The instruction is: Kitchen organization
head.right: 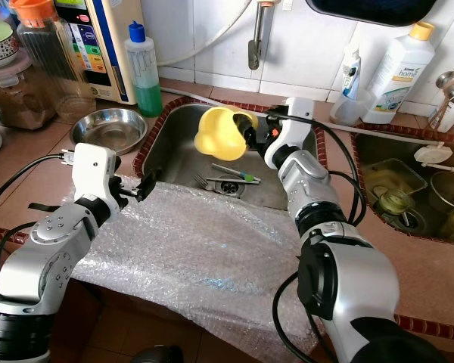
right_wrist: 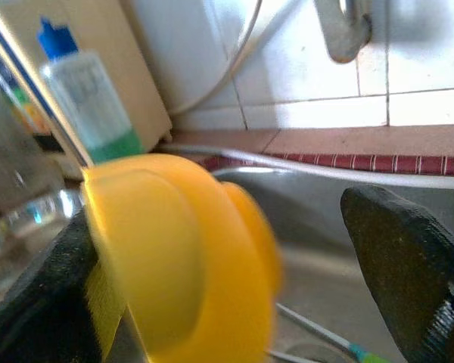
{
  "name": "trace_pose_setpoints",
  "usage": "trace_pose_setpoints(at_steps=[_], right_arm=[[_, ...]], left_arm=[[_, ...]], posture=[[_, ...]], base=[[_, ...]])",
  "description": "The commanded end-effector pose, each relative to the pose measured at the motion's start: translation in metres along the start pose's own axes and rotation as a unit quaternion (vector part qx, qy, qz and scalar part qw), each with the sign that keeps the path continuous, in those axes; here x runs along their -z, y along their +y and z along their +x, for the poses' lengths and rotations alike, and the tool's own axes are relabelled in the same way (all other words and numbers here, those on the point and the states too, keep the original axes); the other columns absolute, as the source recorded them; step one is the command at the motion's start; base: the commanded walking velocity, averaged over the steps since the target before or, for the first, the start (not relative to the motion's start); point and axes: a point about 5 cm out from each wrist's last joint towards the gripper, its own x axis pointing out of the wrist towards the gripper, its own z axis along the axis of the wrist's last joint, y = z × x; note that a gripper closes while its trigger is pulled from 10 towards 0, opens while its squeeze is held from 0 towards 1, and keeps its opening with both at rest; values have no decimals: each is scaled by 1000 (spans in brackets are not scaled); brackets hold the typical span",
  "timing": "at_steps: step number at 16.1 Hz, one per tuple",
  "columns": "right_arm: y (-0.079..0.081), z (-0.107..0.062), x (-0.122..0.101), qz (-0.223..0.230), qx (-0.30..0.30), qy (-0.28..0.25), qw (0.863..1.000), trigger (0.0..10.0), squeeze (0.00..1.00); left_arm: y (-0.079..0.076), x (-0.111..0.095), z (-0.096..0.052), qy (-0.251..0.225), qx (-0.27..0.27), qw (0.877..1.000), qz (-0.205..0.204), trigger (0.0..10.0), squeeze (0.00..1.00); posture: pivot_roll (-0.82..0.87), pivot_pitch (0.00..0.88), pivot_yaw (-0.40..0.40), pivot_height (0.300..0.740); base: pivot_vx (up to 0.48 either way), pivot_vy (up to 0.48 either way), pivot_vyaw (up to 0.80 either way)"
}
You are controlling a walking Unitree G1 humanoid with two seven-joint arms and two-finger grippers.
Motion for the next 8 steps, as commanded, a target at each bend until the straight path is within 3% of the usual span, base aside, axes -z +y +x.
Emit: trace_pose_setpoints(at_steps=[1,3,4,5,6,8], right_arm=[[0,2,-10,17,-3,-20,1000,10000,0],[1,1,-2,-17,-11,11,1000,10000,0],[4,-3,24,-196,-34,128,972,10000,0],[5,-11,46,-249,-60,191,948,10000,0],[5,-10,46,-218,-58,178,958,10000,0],[3,-15,55,-239,-61,209,946,10000,0]], left_arm=[[-1,-1,1,-3,-2,1000,5,10000,0],[-2,-1,2,-4,-4,1000,3,10000,0],[-3,0,2,-4,-4,1000,0,10000,0],[-6,2,2,-3,-2,1000,-4,10000,0],[-7,3,2,-3,-1,1000,-5,10000,0],[-7,3,2,-3,-4,1000,-9,10000,0]], posture=[[236,54,-27,740],[231,54,-34,740],[226,55,-37,740],[219,59,-45,740],[219,60,-46,740],[216,64,-50,740]], base=[[0,0,0],[0,0,0],[0,0,0],[0,0,0],[0,0,0],[0,0,0]])
